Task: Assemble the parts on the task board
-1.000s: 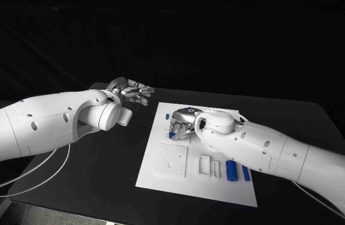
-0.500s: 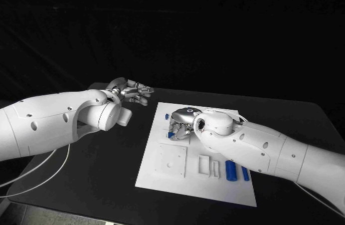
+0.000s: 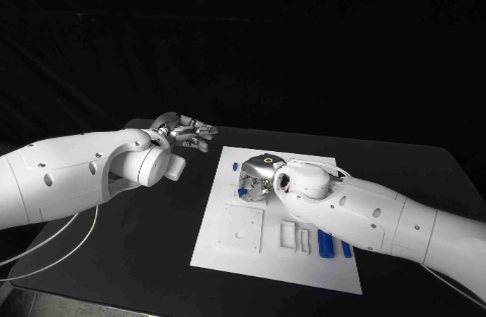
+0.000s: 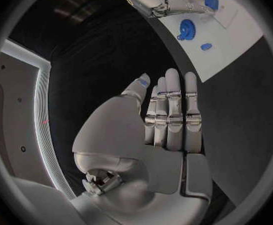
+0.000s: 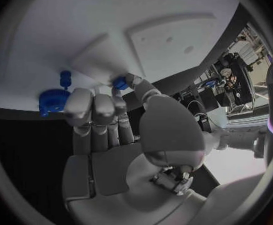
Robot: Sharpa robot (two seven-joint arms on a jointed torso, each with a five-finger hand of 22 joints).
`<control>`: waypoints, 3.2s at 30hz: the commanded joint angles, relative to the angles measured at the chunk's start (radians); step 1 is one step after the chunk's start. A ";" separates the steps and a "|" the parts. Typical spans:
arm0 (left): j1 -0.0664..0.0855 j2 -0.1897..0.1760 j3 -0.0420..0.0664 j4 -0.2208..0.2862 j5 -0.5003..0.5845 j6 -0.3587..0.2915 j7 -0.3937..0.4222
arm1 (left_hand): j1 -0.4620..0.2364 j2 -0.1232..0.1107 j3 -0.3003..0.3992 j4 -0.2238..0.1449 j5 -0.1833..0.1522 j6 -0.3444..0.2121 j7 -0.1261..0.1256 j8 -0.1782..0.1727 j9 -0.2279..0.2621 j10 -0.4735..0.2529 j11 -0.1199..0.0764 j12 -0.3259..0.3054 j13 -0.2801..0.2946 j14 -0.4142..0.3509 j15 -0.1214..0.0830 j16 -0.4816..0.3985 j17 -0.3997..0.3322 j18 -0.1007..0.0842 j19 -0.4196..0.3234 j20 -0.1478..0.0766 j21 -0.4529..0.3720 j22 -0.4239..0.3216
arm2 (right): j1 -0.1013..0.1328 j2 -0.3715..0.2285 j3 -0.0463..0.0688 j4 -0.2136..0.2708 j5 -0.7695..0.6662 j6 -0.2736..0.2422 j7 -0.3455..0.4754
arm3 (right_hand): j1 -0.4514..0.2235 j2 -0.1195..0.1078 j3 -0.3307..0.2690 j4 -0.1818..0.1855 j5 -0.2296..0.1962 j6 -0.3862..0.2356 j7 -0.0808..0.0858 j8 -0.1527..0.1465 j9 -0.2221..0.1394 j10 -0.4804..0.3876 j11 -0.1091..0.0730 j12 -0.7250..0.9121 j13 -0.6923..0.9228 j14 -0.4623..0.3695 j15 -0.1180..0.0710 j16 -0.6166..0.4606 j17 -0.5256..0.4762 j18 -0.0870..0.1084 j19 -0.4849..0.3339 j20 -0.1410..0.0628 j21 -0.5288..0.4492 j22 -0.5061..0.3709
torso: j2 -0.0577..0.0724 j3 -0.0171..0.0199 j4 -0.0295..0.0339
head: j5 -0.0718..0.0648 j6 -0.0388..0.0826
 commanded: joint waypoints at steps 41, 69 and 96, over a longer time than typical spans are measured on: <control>-0.034 0.041 -0.035 -0.033 -0.138 0.540 -0.008 | -0.231 -0.076 -0.056 0.166 -0.111 0.021 -0.022 0.001 0.085 0.128 -0.044 0.089 0.026 0.001 -0.058 0.479 0.144 -0.011 0.040 -0.054 0.165 0.307 | -0.001 -0.234 0.122 0.284 0.297 -0.135 -0.017 | -0.022 -0.017 0.009 0.021 0.073 0.012 -0.004 0.005 0.002 -0.002 -0.009 -0.012 0.001 0.000 -0.009 -0.010 -0.004 -0.007 0.029 -0.009 0.013 0.119 | 0.003 0.0030 -0.0069 | -0.004 0.031; -0.039 0.079 -0.035 -0.040 -0.176 0.500 -0.006 | -0.240 -0.074 -0.052 0.161 -0.083 0.014 -0.043 0.000 0.537 0.095 -0.046 0.107 0.031 -0.020 -0.060 0.562 0.134 -0.015 0.050 -0.057 0.111 0.407 | -0.008 -0.252 0.126 0.336 0.292 -0.123 -0.003 | -0.018 -0.017 -0.001 0.021 0.074 0.010 -0.003 0.004 0.002 -0.004 -0.008 -0.014 0.000 0.000 -0.009 -0.013 -0.005 -0.007 0.029 -0.009 0.010 0.119 | 0.001 0.0002 -0.0040 | -0.009 0.023; -0.039 0.092 -0.035 -0.039 -0.165 0.505 0.045 | -0.156 0.104 -0.058 0.044 0.150 0.020 -0.059 0.008 0.536 0.104 -0.050 0.075 0.010 -0.024 -0.064 0.593 0.131 -0.015 0.054 -0.059 0.084 0.446 | -0.008 -0.236 0.126 0.320 0.287 -0.104 -0.005 | -0.015 -0.014 -0.006 0.021 0.062 0.012 -0.004 0.004 0.002 -0.005 -0.009 -0.015 0.000 0.001 -0.008 -0.014 -0.004 -0.007 0.029 -0.009 0.009 0.119 | 0.002 0.0005 -0.0053 | -0.013 0.020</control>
